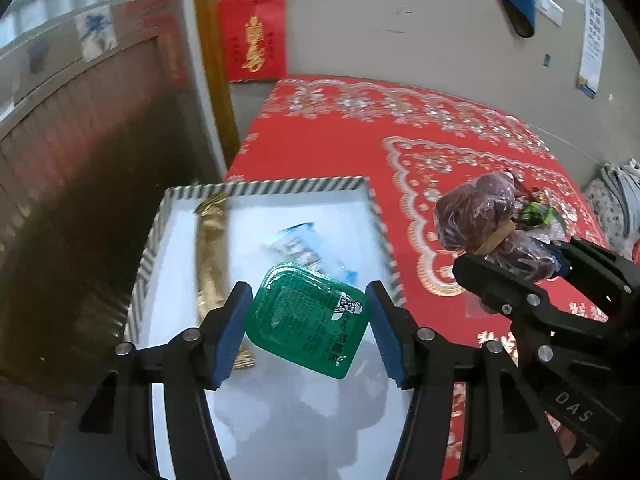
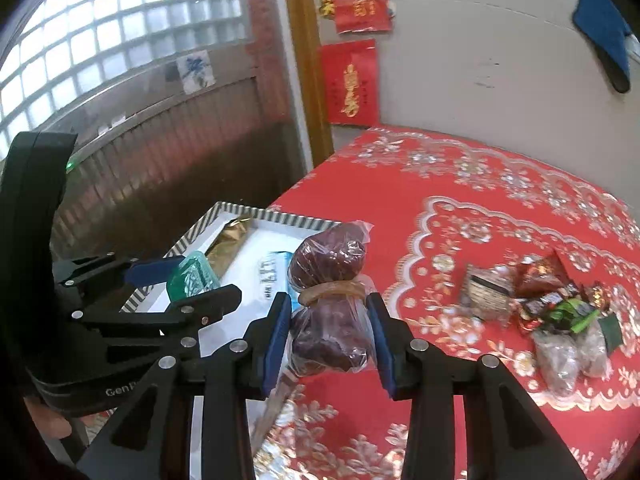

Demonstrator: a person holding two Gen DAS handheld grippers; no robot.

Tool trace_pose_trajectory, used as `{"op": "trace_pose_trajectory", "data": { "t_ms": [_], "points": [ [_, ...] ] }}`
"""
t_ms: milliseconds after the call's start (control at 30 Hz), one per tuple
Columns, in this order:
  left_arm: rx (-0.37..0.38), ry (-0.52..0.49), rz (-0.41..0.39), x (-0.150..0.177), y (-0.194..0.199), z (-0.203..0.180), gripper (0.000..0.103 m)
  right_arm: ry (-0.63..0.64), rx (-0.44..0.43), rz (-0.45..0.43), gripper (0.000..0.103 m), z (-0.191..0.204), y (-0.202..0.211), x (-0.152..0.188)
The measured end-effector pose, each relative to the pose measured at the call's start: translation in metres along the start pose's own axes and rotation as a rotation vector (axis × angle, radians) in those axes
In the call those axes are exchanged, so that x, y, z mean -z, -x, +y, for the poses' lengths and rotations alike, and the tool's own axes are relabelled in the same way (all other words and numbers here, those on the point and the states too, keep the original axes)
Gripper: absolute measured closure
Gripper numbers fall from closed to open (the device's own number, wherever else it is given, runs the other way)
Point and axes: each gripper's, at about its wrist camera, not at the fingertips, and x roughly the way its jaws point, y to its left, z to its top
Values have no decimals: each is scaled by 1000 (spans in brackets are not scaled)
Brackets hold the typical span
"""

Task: Organize snacks
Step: 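Place the green packet in the box while the right tool places the dates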

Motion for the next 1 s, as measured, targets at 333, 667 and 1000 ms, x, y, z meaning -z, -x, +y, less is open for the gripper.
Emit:
{"op": "trace_pose_trajectory", "data": {
  "t_ms": [333,667,1000],
  "points": [
    [-32,67,20,11,-7,42,45,45,-25,48,64,31,-34,-6],
    [-64,64,37,21,-14,54,45,74,-52,104,64,54,-61,-4],
    [-88,95,78,32,-28,69,45,80,-98,184,64,63,-90,7]
  ]
}}
